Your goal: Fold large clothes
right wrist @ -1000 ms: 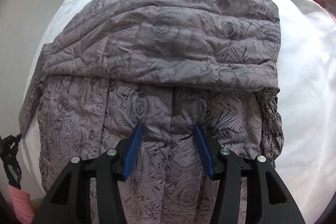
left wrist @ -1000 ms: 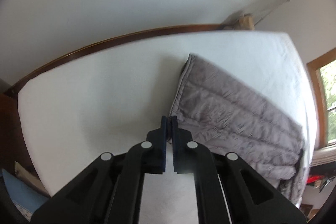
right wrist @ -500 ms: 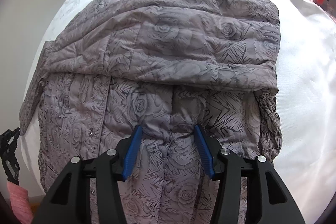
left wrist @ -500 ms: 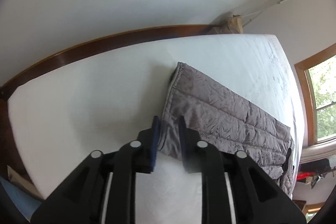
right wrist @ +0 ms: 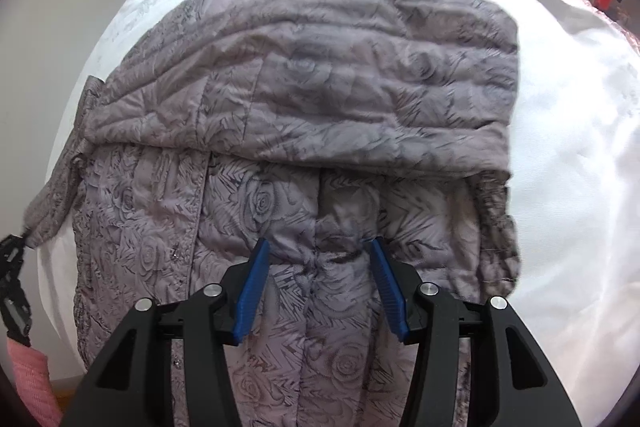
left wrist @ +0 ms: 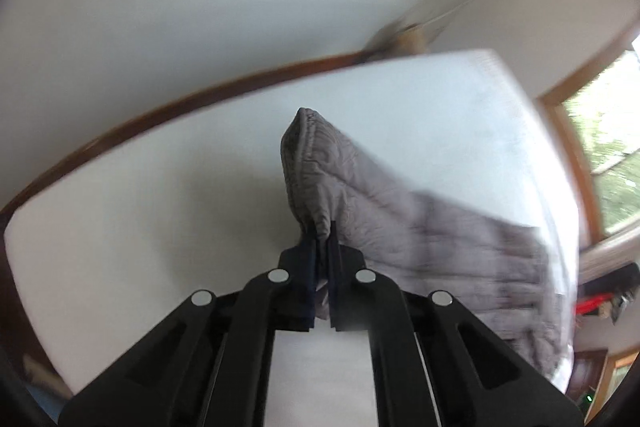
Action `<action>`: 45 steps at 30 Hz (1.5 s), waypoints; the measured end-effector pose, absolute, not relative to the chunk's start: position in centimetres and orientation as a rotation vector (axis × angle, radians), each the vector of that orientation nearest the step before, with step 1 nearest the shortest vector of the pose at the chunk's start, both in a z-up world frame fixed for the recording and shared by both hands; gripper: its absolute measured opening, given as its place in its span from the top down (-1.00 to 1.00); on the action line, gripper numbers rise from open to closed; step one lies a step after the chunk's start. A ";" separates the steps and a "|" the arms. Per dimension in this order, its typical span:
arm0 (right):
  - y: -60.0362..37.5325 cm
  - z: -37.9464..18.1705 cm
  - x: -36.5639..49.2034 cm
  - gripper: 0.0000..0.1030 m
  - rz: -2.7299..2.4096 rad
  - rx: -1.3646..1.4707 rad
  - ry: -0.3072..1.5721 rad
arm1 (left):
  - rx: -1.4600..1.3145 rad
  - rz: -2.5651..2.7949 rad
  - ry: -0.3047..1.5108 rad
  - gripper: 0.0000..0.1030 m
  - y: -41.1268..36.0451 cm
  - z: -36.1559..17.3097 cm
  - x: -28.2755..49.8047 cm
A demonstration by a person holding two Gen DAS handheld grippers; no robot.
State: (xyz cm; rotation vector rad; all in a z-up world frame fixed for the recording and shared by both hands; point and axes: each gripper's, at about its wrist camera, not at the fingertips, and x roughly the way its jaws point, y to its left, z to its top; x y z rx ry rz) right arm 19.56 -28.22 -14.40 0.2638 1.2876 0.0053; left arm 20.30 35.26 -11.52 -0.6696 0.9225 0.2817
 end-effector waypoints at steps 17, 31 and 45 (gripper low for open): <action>-31.1 -11.4 17.1 -0.01 0.011 0.320 1.199 | -0.372 -0.478 0.879 0.96 0.5 -1.3 29.4; -33.0 -13.4 16.7 -0.01 -0.010 0.365 1.216 | -0.199 -0.534 1.172 0.94 -9.7 -14.6 34.0; -30.2 -12.2 23.0 -0.12 0.154 0.379 1.195 | -0.416 -0.683 1.110 0.09 -2.6 -9.8 31.0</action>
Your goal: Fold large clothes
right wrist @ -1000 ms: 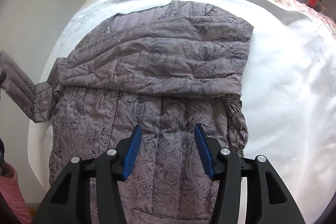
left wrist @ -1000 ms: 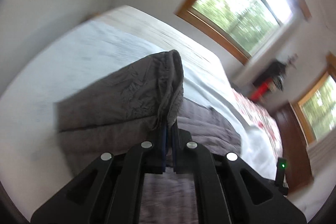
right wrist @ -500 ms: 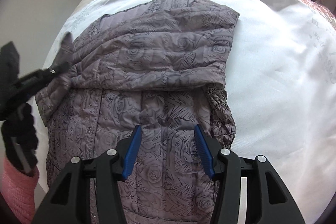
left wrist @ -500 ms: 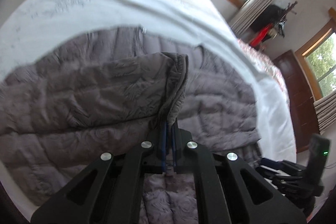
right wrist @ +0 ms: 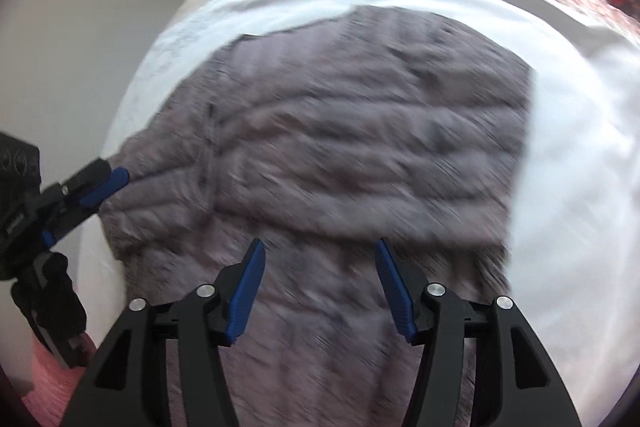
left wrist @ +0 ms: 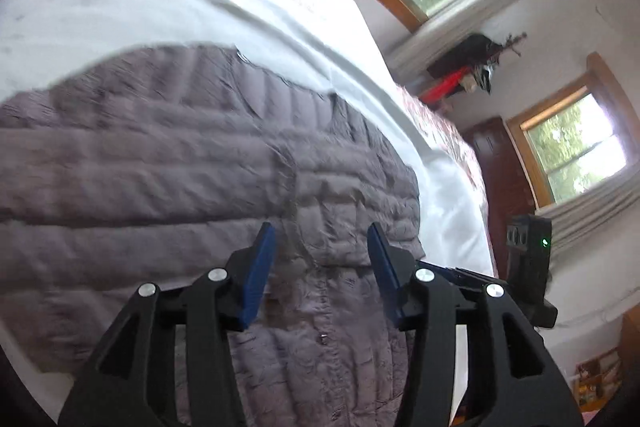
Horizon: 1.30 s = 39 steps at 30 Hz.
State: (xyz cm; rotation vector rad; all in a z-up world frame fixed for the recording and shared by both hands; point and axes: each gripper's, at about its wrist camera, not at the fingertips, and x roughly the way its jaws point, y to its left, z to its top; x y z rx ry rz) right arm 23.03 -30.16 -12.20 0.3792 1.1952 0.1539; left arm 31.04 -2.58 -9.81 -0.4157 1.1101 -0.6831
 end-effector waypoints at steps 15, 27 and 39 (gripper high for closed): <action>-20.7 -16.1 33.8 -0.14 0.373 0.331 1.316 | -0.280 -0.360 1.149 0.22 4.3 -15.6 32.7; -22.4 -13.0 32.9 0.88 0.404 0.323 1.221 | -0.345 -0.435 1.096 0.26 4.3 -12.0 31.9; -39.5 -9.1 26.9 0.88 0.066 0.451 1.104 | -0.280 -0.436 1.057 0.25 1.6 -10.7 33.6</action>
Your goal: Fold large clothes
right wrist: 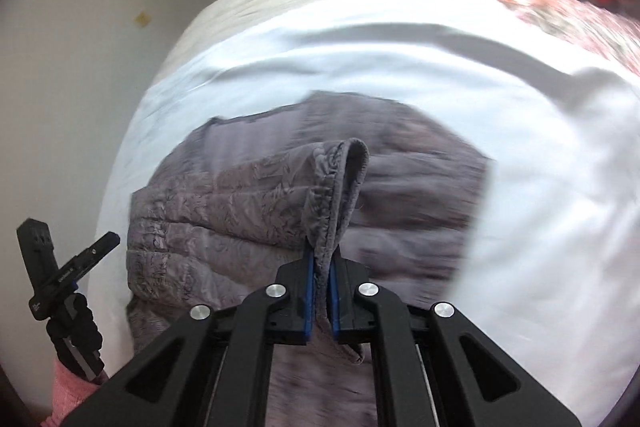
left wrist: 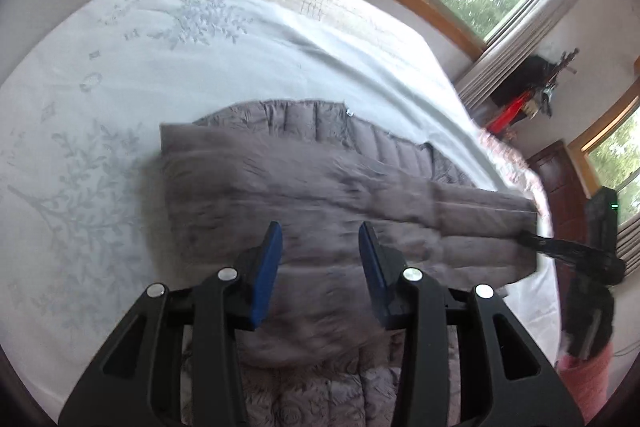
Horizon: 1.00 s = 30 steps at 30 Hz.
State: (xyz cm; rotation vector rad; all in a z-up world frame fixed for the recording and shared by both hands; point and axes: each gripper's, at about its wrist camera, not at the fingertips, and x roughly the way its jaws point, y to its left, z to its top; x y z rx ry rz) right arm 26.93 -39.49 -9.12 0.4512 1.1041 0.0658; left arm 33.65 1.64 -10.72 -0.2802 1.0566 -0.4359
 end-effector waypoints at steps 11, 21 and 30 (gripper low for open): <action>-41.7 -15.8 26.1 0.83 -0.017 0.503 1.198 | -0.129 -0.373 1.159 0.30 -1.4 -16.0 35.7; -41.4 -12.2 24.6 0.28 -0.098 0.418 1.105 | -0.069 -0.335 1.158 0.36 -2.2 -14.1 36.0; -34.6 -9.9 28.4 0.25 -0.002 0.264 1.069 | -0.001 -0.418 1.078 0.32 -9.0 -11.2 36.5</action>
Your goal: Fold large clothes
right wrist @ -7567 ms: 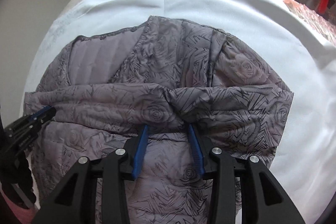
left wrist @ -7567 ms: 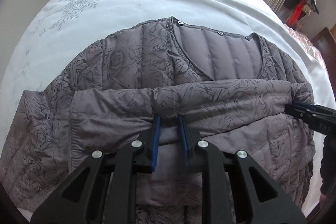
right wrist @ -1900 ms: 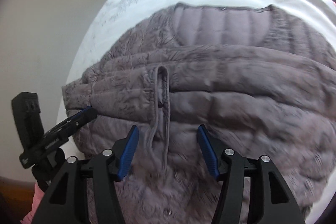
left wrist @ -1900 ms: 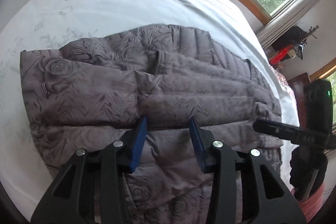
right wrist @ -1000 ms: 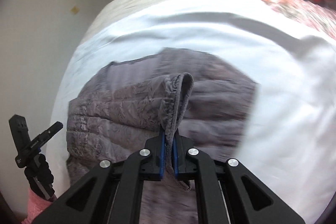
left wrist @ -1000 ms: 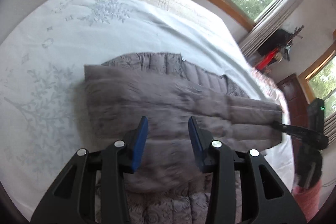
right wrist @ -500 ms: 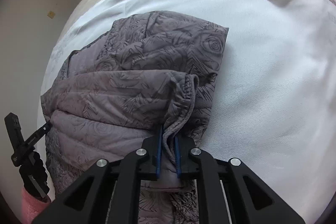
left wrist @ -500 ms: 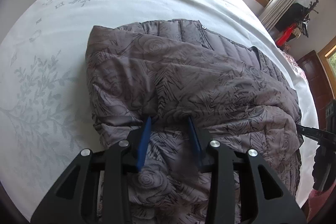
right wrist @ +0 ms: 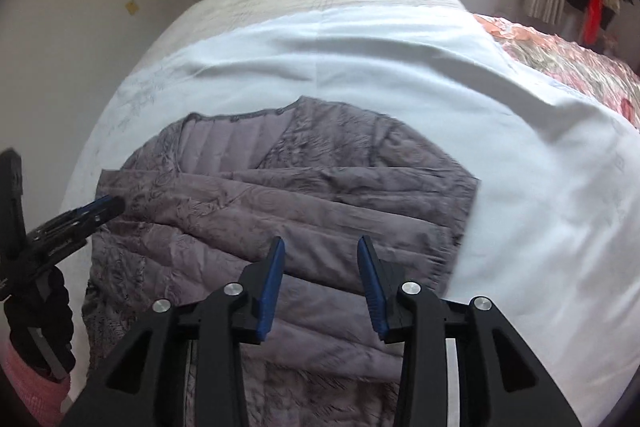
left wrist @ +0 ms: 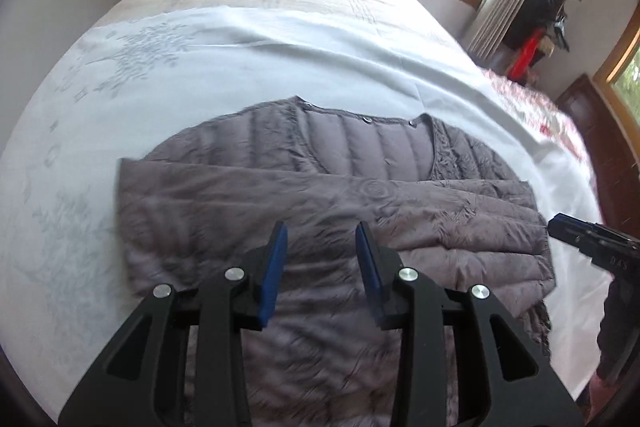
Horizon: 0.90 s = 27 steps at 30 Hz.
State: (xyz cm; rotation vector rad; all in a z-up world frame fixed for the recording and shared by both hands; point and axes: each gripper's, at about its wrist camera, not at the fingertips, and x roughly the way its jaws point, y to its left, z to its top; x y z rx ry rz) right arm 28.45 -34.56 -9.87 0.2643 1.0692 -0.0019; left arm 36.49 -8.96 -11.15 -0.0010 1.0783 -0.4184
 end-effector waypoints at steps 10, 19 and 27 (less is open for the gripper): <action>-31.9 -15.8 30.7 0.28 -0.026 0.185 1.148 | 0.110 -0.403 1.143 0.30 -11.4 -15.9 37.4; -32.3 -11.5 27.5 0.26 0.035 0.242 1.086 | 0.091 -0.423 1.082 0.31 -11.1 -11.8 34.2; -31.0 -14.6 26.4 0.26 0.029 0.211 1.148 | 0.170 -0.434 1.139 0.29 -12.6 -15.4 31.9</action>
